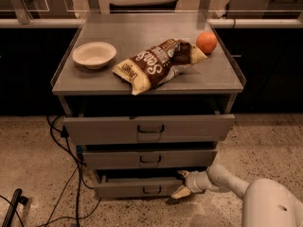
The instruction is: Open bottom drawer
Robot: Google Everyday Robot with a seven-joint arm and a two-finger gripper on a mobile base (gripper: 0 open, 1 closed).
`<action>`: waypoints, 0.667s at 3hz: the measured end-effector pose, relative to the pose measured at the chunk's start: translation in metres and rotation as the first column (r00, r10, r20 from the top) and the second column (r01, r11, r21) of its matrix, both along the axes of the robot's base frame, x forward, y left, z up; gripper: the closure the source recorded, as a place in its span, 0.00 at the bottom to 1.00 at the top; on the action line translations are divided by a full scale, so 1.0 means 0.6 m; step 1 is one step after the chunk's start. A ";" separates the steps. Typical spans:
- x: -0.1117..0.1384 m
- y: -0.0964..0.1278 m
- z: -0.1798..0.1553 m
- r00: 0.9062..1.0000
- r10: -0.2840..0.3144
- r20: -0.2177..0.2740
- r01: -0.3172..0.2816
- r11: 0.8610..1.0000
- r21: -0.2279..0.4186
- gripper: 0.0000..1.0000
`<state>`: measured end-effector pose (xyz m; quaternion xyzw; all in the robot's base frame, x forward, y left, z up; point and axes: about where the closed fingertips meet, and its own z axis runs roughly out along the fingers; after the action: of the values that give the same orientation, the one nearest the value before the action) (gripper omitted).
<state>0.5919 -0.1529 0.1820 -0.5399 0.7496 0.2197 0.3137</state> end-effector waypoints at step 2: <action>-0.047 -0.016 -0.002 1.000 0.009 0.018 -0.010 1.000 0.020 0.77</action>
Offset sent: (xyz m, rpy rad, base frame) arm -0.1190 -0.0455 -0.0028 0.0787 -0.0773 0.0351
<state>0.5634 -0.1623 0.1806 -0.5422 0.7419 0.2240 0.3246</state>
